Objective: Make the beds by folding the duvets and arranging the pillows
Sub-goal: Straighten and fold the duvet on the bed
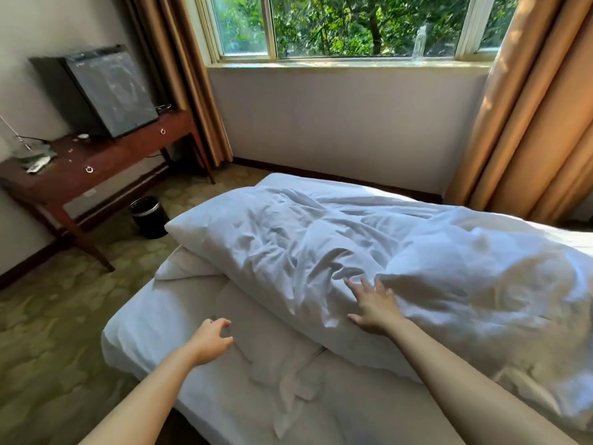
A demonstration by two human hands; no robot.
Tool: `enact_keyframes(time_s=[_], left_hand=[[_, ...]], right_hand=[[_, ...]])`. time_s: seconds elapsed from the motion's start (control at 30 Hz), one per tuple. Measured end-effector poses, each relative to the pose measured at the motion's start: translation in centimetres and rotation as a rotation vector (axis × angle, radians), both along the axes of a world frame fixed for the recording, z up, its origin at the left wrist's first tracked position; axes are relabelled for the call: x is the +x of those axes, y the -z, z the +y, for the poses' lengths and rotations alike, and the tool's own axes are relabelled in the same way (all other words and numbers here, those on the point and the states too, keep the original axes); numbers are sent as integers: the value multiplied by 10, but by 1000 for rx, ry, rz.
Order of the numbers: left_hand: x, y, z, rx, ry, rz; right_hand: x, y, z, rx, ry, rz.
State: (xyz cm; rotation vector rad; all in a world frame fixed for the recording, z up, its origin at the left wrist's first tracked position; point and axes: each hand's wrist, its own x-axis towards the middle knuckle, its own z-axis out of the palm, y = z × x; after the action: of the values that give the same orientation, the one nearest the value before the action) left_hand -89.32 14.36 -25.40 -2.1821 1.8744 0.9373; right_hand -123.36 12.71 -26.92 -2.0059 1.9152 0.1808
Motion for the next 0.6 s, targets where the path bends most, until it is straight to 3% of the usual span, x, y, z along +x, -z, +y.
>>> enact_keyframes(time_s=[0.27, 0.43, 0.6], left_hand=[[55, 35, -76, 81, -100, 110], [56, 54, -136, 177, -310, 379], [75, 83, -216, 274, -500, 641]], right_hand=[[42, 33, -53, 183, 1, 162], [33, 44, -65, 44, 105, 268], [57, 57, -86, 147, 265, 218]])
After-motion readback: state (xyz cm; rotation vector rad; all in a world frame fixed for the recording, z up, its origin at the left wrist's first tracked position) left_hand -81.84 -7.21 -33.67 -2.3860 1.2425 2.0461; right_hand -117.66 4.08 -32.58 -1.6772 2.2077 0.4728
